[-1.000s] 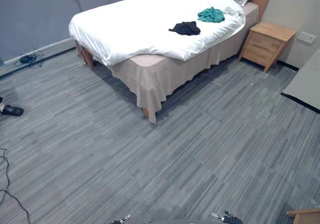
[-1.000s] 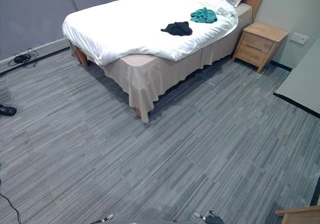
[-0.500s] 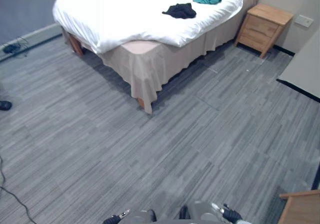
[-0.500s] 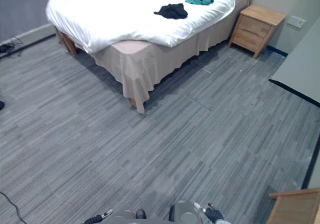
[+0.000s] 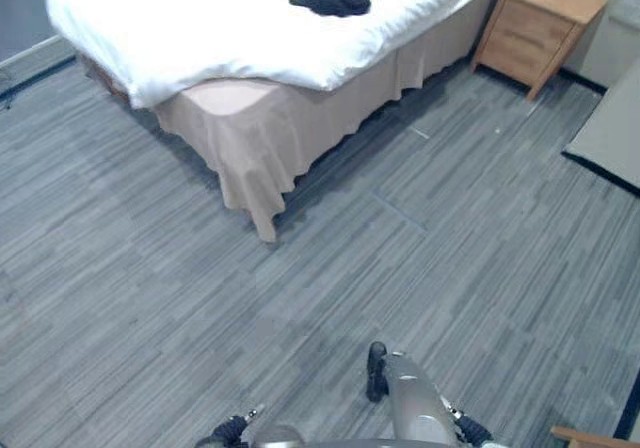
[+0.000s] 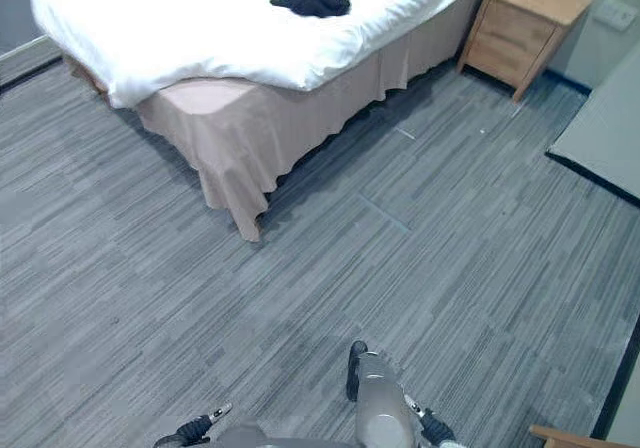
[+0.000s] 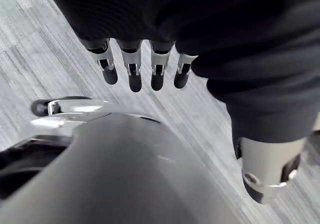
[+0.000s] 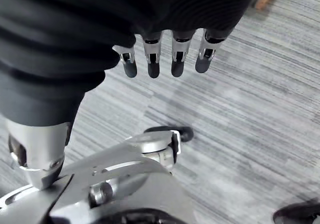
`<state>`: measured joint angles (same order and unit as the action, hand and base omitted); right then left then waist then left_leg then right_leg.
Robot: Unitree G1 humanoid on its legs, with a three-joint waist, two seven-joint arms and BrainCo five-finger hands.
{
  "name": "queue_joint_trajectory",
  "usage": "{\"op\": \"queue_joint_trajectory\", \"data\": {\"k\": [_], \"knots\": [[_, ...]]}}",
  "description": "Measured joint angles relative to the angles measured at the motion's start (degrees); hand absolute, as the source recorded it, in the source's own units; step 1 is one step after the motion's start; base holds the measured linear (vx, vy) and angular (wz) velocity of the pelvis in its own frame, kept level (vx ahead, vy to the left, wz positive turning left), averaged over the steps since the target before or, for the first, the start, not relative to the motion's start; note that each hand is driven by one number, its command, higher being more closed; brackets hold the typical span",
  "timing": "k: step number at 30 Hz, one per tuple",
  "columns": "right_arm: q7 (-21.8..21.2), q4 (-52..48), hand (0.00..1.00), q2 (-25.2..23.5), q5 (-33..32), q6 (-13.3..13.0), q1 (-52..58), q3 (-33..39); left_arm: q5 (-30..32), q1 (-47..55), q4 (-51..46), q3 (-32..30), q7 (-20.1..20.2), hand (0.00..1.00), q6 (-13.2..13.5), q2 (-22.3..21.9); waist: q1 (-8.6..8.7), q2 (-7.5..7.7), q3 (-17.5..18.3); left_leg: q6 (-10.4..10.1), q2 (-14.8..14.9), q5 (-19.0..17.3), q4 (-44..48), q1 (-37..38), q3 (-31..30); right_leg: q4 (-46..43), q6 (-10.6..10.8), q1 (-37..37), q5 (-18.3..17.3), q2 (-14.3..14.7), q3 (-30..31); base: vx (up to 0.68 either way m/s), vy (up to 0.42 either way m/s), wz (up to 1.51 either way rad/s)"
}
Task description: Tidy the bed and pick cloth on bed and put in laundry
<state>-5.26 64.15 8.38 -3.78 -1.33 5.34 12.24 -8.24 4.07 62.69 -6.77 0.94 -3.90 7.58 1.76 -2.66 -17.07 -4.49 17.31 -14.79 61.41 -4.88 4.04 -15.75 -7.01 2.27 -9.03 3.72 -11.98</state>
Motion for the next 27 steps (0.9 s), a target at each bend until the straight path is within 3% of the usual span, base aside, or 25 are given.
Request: {"op": "queue_joint_trajectory", "data": {"k": [1,4,5,6,7,8,10,11,13,14,15,16,17,20,21,22,25,27], "knots": [[-0.1,-0.1,0.00,-0.3,0.0,-0.7,-0.8,0.1,0.0,0.0,-1.2,-0.3,0.4,0.00,0.6,0.0,-1.04,0.78,-0.2,0.6,-3.6,-0.6,-4.7,-3.8,1.5,2.5,-0.2,3.3,-0.2,0.0,1.0,0.53,-0.179,-0.32],[-0.3,-1.0,0.00,-0.2,0.2,-1.5,-2.5,1.0,0.0,0.0,-2.6,-0.7,0.4,0.00,0.9,-0.8,-2.91,0.99,-0.4,-0.1,-9.6,-0.4,-22.6,-9.5,8.1,7.6,0.7,8.5,-0.9,-0.5,3.1,0.46,-0.070,-0.47],[-0.7,-2.1,0.00,-0.3,0.6,-1.6,-2.4,1.3,0.0,0.4,-2.6,-0.8,0.3,0.00,0.8,-1.3,-2.77,1.07,-0.5,-0.6,-11.8,2.2,-34.9,-9.8,13.8,9.9,1.7,11.5,-1.7,-0.9,2.8,0.57,0.006,-0.12],[-1.1,-2.8,0.00,-0.5,1.1,-1.6,-1.7,1.3,0.0,1.0,-2.5,-0.8,0.2,0.00,0.8,-1.6,-2.62,0.72,-0.3,1.0,-12.7,6.3,-44.0,-9.4,21.3,12.4,2.9,15.0,-2.7,-0.8,2.4,0.58,0.033,0.00],[-1.1,-2.9,0.00,-0.6,1.2,-1.7,-1.4,1.3,0.0,1.2,-2.5,-0.8,0.2,0.00,0.8,-1.6,-2.62,0.60,-0.2,2.3,-12.9,7.7,-46.6,-9.1,25.1,13.4,3.4,16.8,-3.3,-0.6,1.8,0.61,0.083,0.17],[-1.2,-3.5,0.00,-0.6,1.3,-1.7,-0.8,1.3,0.0,1.3,-2.5,-0.9,0.2,0.00,0.6,-1.6,-2.68,0.57,-0.2,4.6,-13.5,8.7,-49.8,-8.5,32.1,14.4,4.8,20.0,-5.0,-0.2,0.5,0.61,0.100,0.28],[-1.1,-4.0,0.00,-1.0,2.3,-1.8,0.2,1.2,-0.1,1.8,-2.4,-1.4,0.2,0.00,-0.1,-1.7,-3.05,0.74,1.0,13.6,-14.5,12.4,-51.4,-7.9,35.9,13.6,6.3,22.4,-7.6,-0.1,-0.8,0.69,0.106,0.31],[-1.2,-4.2,0.00,-1.3,2.8,-1.7,-0.4,0.9,-0.1,1.7,-2.3,-2.4,0.0,0.00,-1.1,-1.0,-2.66,2.62,2.2,16.0,-16.3,13.2,-50.8,-8.3,36.2,9.1,8.0,20.3,-8.6,-2.2,-2.0,0.75,0.160,0.31],[-1.2,-3.9,0.00,-1.7,4.5,-1.2,-1.6,0.9,-0.1,1.5,-1.9,-3.4,-0.8,0.00,-2.6,-0.4,-3.15,4.39,3.1,19.1,-17.8,11.2,-49.3,-8.0,36.2,-8.8,11.4,13.0,-9.7,-5.8,-2.5,0.60,0.177,0.29],[-1.3,-3.3,0.00,-2.1,5.0,-1.1,-3.0,0.8,0.0,1.4,-1.6,-4.9,-1.2,0.00,-3.3,-0.4,-3.07,5.02,3.3,19.3,-18.2,8.6,-46.8,-7.2,34.6,-22.6,16.5,7.6,-7.9,-9.2,-2.7,0.58,0.199,0.45],[-1.4,-2.3,0.00,-2.3,5.0,-1.5,-4.3,0.7,0.0,1.3,-1.5,-4.8,-1.4,0.00,-3.7,-0.4,-2.67,4.82,3.2,19.3,-18.8,7.4,-46.1,-4.9,31.6,-31.3,15.7,4.6,-8.5,-12.0,-5.3,0.69,0.225,0.54],[-1.4,-2.2,0.00,-2.5,5.1,-1.7,-4.6,0.5,0.0,1.3,-1.5,-4.7,-1.4,0.00,-3.7,-0.6,-2.66,4.50,3.1,19.2,-18.9,7.4,-46.3,-3.3,29.8,-33.0,15.0,3.9,-9.1,-13.0,-6.6,0.52,0.131,0.64],[-1.6,-2.4,0.00,-2.7,4.9,-2.4,-4.6,0.0,0.0,1.3,-1.6,-4.2,-1.4,0.00,-3.3,-0.6,-2.77,3.42,2.8,18.8,-18.4,7.4,-47.3,0.4,26.5,-31.9,14.3,3.4,-10.6,-13.3,-8.7,0.44,0.072,0.55],[-1.8,-2.8,0.00,-2.6,3.1,-3.1,-4.5,-0.7,0.4,0.2,-1.6,-1.0,-1.2,0.00,-2.4,-0.3,-2.54,0.65,3.6,14.9,-17.4,6.7,-53.7,7.5,18.4,-17.2,14.2,-1.0,-10.9,-9.7,-7.3,0.33,-0.008,0.86],[-1.7,-2.8,0.00,-2.6,2.2,-3.2,-4.3,-0.6,0.4,-0.8,-1.5,-0.1,-1.1,0.00,-2.4,0.0,-2.44,0.79,3.8,14.4,-17.6,6.8,-54.7,7.7,16.5,-14.3,14.6,-2.9,-10.5,-9.7,-6.1,0.27,-0.087,1.36],[-1.1,-3.4,0.00,-2.6,0.3,-3.0,-3.6,0.8,0.4,-2.9,-1.4,0.8,-1.1,0.00,-2.0,0.5,-2.35,1.24,4.1,13.0,-18.4,6.9,-56.0,7.7,12.6,-9.3,15.4,-6.4,-8.8,-9.9,-2.9,0.24,-0.095,1.47],[0.0,-3.4,0.00,-2.3,-0.8,-1.5,-1.1,3.4,0.3,-3.5,-1.5,1.6,-1.8,0.00,-1.1,0.5,-1.54,1.57,4.2,11.8,-20.2,8.2,-59.2,12.0,4.4,-2.7,16.5,-9.3,-2.4,-10.9,5.4,0.33,-0.081,1.68],[-0.1,-2.5,0.00,-2.7,-0.7,-0.2,-0.4,3.5,0.3,-1.0,-1.9,1.4,-3.3,0.00,0.4,0.8,-1.27,2.77,5.0,10.6,-20.7,7.5,-59.5,14.2,2.5,-1.8,15.3,-9.1,0.4,-10.5,5.8,0.31,-0.095,0.96]]}}
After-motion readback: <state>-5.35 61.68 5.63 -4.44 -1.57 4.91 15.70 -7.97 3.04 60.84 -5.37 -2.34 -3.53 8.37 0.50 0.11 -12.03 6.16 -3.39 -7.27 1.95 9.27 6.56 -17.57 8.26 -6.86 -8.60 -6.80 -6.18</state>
